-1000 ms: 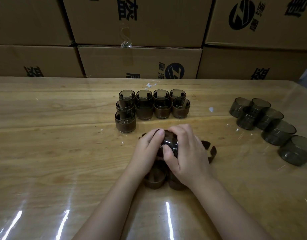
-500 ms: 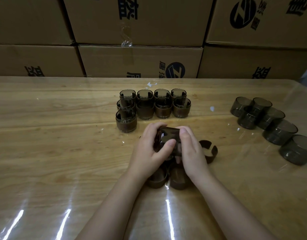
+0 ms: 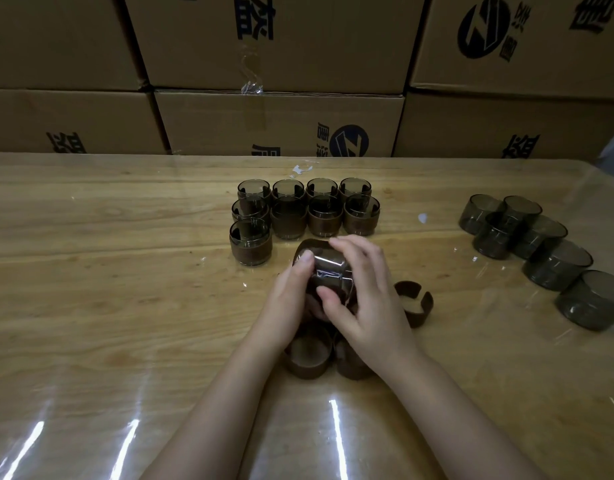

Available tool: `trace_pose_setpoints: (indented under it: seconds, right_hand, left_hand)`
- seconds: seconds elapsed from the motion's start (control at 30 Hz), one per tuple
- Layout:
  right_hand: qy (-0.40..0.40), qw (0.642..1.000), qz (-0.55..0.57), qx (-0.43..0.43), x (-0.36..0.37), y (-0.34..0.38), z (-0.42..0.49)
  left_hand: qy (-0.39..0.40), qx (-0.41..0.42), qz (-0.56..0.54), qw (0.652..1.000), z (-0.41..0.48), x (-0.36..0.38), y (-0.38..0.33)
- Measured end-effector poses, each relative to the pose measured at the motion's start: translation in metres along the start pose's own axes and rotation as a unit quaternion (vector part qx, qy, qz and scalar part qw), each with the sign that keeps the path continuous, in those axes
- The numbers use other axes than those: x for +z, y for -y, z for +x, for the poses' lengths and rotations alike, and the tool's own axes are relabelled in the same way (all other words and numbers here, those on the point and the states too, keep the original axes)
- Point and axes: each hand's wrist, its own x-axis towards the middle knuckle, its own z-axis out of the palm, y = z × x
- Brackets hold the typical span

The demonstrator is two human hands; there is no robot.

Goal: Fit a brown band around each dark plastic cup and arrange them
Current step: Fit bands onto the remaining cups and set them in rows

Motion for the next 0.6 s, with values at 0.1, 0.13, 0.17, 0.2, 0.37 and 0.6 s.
trace_pose_setpoints:
  seconds: [0.1, 0.13, 0.17, 0.2, 0.37, 0.6]
  right_hand:
    - [-0.033, 0.998, -0.048, -0.03, 0.0, -0.002, 0.001]
    - [-0.041, 0.997, -0.06, -0.029, -0.001, -0.003, 0.001]
    - [-0.047, 0.996, -0.072, -0.026, -0.001, -0.005, 0.001]
    - [-0.051, 0.995, -0.086, -0.022, -0.001, -0.006, 0.001]
    - [-0.058, 0.99, -0.127, -0.005, 0.003, -0.009, -0.001]
    - [-0.002, 0.999, -0.032, -0.002, -0.002, -0.016, 0.001]
  left_hand:
    - [-0.021, 0.036, 0.025, 0.999, -0.001, 0.0, 0.002]
    - [-0.032, 0.046, 0.041, 0.998, -0.002, 0.001, 0.003]
    - [-0.044, 0.055, 0.056, 0.996, -0.003, 0.002, 0.003]
    - [-0.056, 0.065, 0.073, 0.994, -0.003, 0.002, 0.004]
    - [-0.099, 0.104, 0.084, 0.986, 0.001, 0.0, 0.009]
    - [-0.086, 0.123, 0.035, 0.988, 0.002, -0.003, 0.005]
